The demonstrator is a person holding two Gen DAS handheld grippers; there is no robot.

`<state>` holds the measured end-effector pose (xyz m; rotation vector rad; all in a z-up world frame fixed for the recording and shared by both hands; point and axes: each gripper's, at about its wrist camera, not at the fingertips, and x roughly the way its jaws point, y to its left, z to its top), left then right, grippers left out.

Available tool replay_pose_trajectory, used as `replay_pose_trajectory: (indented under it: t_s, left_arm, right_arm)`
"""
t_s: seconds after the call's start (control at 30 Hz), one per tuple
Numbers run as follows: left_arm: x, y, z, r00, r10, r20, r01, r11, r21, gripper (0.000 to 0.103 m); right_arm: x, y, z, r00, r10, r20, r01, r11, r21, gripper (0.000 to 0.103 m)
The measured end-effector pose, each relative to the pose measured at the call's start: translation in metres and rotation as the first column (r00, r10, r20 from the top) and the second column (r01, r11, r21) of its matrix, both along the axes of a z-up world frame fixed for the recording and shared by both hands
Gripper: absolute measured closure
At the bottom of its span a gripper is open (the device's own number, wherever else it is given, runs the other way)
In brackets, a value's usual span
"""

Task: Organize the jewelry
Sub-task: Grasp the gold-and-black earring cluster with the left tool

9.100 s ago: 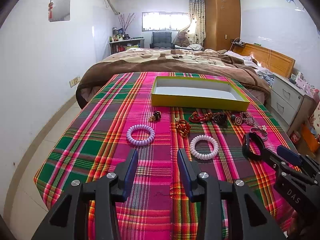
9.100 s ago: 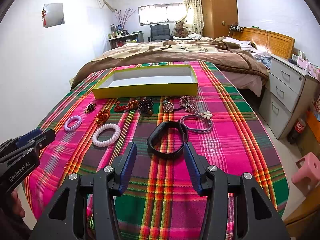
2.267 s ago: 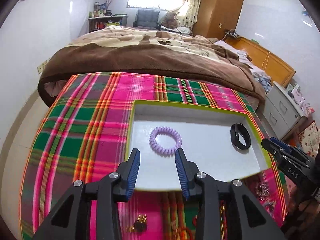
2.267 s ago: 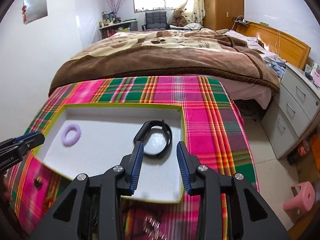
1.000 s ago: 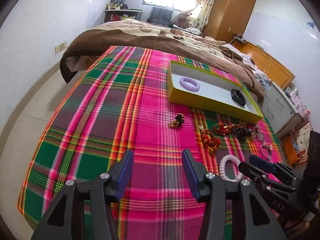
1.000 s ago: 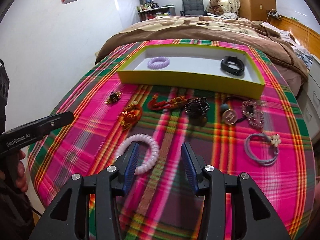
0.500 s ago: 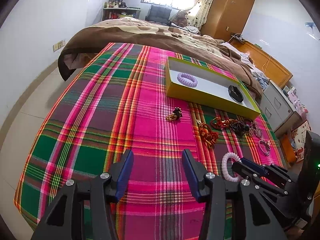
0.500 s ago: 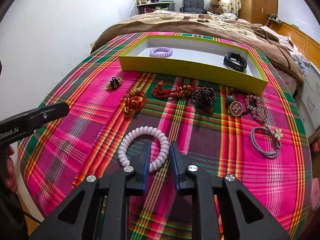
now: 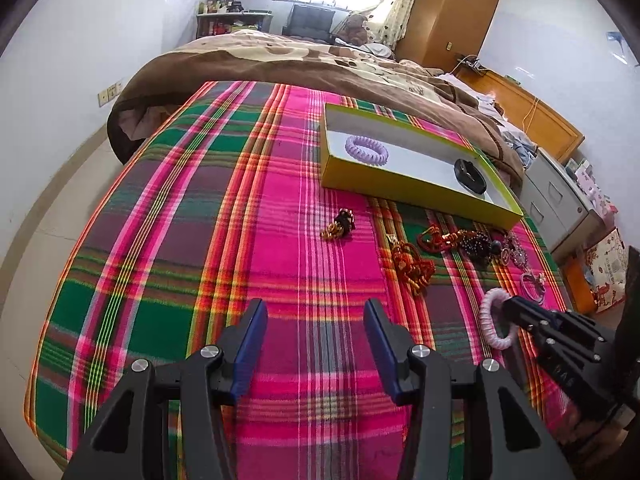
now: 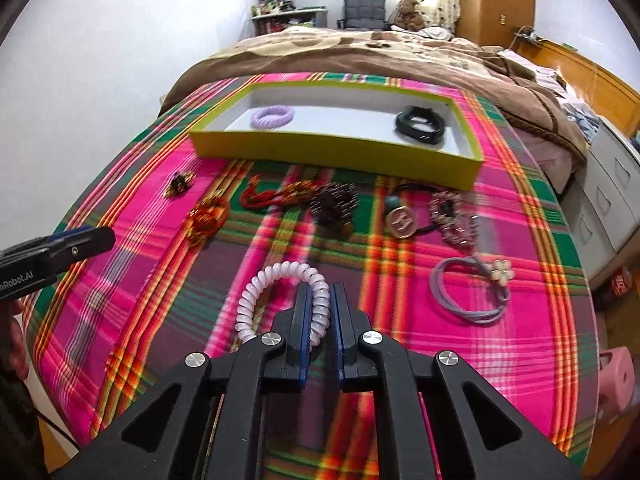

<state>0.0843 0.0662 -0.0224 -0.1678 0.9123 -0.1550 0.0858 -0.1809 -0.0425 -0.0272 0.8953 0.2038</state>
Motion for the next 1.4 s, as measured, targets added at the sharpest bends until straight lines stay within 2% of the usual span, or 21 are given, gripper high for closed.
replay_pose_trajectory:
  t_s: [0.23,0.33,0.47,0.7,0.8,0.97,1.07,1.4]
  left_arm:
    - [0.026,-0.003,-0.003,1.000,0.005,-0.014,-0.005,1.000,-0.007,0.053]
    - [0.037,-0.013,-0.001,1.000,-0.014,0.013,0.013,0.999,0.036,0.053]
    - [0.056,-0.022,-0.007,0.999,-0.031,-0.008,0.032,0.999,0.032,0.053]
    - [0.072,-0.033,-0.018,1.000,-0.026,-0.017,0.028,0.995,0.097,0.054]
    - [0.074,-0.037,-0.018,0.999,-0.036,-0.011,0.037,0.993,0.114,0.059]
    - [0.078,-0.040,-0.019,0.999,-0.043,-0.011,0.044,0.990,0.136,0.075]
    - [0.077,-0.042,-0.019,0.999,-0.053,-0.010,0.054,0.989,0.140,0.080]
    - [0.072,-0.037,-0.016,0.999,-0.035,-0.007,0.036,0.992,0.117,0.084]
  right_arm:
    - [0.005,-0.014,0.007,0.999,-0.026,0.019,0.025,0.999,0.021,0.094]
    - [0.007,-0.017,0.009,0.999,-0.026,0.025,0.025,0.999,0.029,0.094]
    - [0.012,-0.019,0.011,0.999,-0.021,0.027,0.021,0.999,0.034,0.094]
    - [0.017,-0.020,0.013,0.999,-0.018,0.032,0.016,0.999,0.039,0.094]
    - [0.021,-0.020,0.013,0.999,-0.016,0.032,0.015,0.999,0.041,0.094]
    - [0.025,-0.019,0.014,0.999,-0.012,0.034,0.011,0.999,0.043,0.094]
    - [0.027,-0.018,0.014,0.999,-0.012,0.031,0.010,0.999,0.047,0.094]
    - [0.029,-0.016,0.013,1.000,-0.011,0.028,0.009,0.999,0.046,0.094]
